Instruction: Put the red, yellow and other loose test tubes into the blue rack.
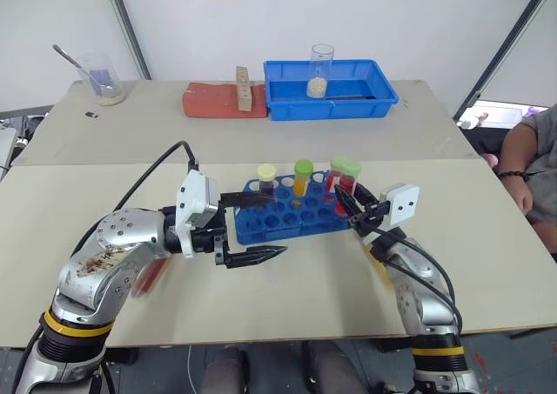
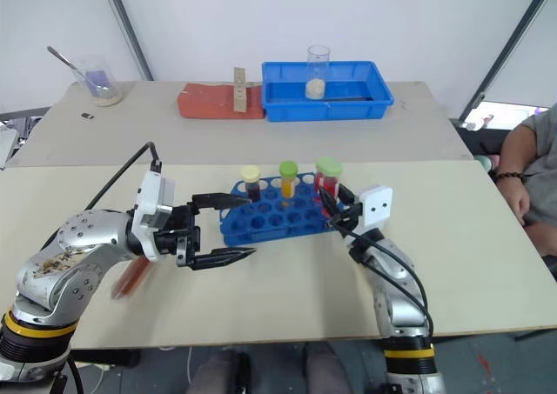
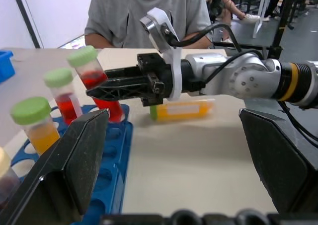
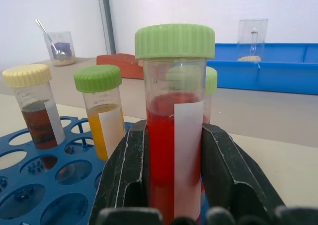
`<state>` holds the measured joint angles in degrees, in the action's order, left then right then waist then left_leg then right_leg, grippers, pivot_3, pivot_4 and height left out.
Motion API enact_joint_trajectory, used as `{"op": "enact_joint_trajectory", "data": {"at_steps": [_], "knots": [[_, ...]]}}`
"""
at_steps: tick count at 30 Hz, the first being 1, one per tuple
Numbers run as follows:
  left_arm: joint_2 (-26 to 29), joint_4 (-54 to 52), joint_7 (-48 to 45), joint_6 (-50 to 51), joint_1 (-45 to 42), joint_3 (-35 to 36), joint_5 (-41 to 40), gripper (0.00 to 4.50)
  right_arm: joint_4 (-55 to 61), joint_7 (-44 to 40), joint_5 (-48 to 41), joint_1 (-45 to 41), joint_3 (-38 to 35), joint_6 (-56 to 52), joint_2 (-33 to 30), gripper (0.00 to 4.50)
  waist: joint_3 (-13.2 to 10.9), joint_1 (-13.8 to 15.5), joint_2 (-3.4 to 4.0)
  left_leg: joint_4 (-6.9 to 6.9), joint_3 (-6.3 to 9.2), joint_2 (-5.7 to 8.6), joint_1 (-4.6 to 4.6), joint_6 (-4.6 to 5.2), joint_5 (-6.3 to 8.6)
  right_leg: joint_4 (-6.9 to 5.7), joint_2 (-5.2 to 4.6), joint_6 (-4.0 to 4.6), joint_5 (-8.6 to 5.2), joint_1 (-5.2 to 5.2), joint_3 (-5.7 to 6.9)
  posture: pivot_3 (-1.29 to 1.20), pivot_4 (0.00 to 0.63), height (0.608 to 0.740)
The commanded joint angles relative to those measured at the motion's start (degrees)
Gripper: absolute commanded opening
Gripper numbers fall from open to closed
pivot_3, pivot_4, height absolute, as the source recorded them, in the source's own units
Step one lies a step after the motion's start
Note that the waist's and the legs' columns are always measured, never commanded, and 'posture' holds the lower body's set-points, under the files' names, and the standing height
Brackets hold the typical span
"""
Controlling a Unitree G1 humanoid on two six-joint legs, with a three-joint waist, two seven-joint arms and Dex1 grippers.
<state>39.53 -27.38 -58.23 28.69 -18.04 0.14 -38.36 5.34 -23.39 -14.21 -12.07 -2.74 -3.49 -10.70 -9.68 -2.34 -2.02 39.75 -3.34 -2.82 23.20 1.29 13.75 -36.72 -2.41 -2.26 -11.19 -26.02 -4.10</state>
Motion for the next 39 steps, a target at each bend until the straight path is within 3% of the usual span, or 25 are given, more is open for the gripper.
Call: {"op": "enact_joint_trajectory", "data": {"at_steps": [1,3,10,17,23,27,31,39], "knots": [[0.19,-0.82,-0.04,-1.28,-1.0,0.5,0.48,4.5,0.5,0.07,0.5,0.75,-0.7,2.29,-0.69,1.01,0.0,0.03,0.0,0.0,0.0,0.0,0.0,0.0,0.0,0.0,0.0,0.01,-0.01,0.0,0.0,0.0,0.15,0.729],[-0.12,-0.78,0.28,-1.44,-1.1,0.38,0.67,4.5,0.94,-0.91,-0.08,1.1,-0.79,2.3,-1.11,2.05,0.0,0.06,0.0,0.0,0.0,0.01,0.0,0.0,0.0,0.0,-0.01,0.24,-0.15,0.0,0.0,0.0,0.15,0.729],[-0.26,-1.08,0.93,-1.34,-0.56,-0.22,1.83,4.5,5.14,-3.35,-1.19,3.78,-1.67,-1.9,-6.1,4.44,0.0,-0.1,0.0,-0.01,-0.01,0.0,0.0,0.0,0.0,0.0,-0.01,0.39,-0.24,0.0,-0.02,0.0,0.15,0.729],[1.0,-2.33,2.65,0.05,0.26,0.18,3.27,4.5,17.24,-8.27,-5.84,11.01,-5.96,-12.71,-17.73,4.47,0.0,0.12,0.0,-0.05,0.0,0.01,0.01,0.0,0.0,0.01,-0.01,0.4,-0.27,-0.01,0.0,0.0,0.15,0.729],[5.86,-4.69,-0.67,-0.86,2.66,-0.21,4.42,4.5,27.84,-16.4,-15.12,15.86,-14.39,-27.69,-34.01,4.47,-0.03,-0.05,-0.03,-0.06,-0.04,0.0,-0.05,0.0,0.01,0.03,-0.02,0.41,-0.29,0.01,-0.05,0.0,0.15,0.729],[8.94,-6.68,-6.45,-5.25,4.27,-2.98,6.95,4.5,31.75,-14.82,-19.53,15.42,-16.42,-46.48,-43.89,4.47,-0.04,0.11,-0.04,-0.07,-0.02,0.0,-0.06,-0.01,0.01,0.02,-0.02,0.46,-0.32,-0.01,-0.01,0.0,0.15,0.729],[8.64,-8.66,-7.76,-6.1,4.04,-4.8,6.9,4.5,31.4,-11.43,-24.69,9.31,-14.31,-63.0,-47.47,4.47,-0.05,0.25,-0.06,-0.06,-0.02,0.0,0.01,-0.01,0.01,0.12,-0.04,0.47,-0.33,-0.02,-0.01,0.0,0.15,0.729],[6.46,-9.31,-7.43,-7.74,2.35,-8.68,9.05,4.5,23.15,-6.88,-25.65,-7.85,-4.1,-83.38,-45.1,4.47,-0.05,0.16,-0.06,-0.08,-0.01,0.01,0.18,0.01,0.01,0.51,-0.04,0.36,-0.25,0.0,-0.02,0.0,0.15,0.729]]}}
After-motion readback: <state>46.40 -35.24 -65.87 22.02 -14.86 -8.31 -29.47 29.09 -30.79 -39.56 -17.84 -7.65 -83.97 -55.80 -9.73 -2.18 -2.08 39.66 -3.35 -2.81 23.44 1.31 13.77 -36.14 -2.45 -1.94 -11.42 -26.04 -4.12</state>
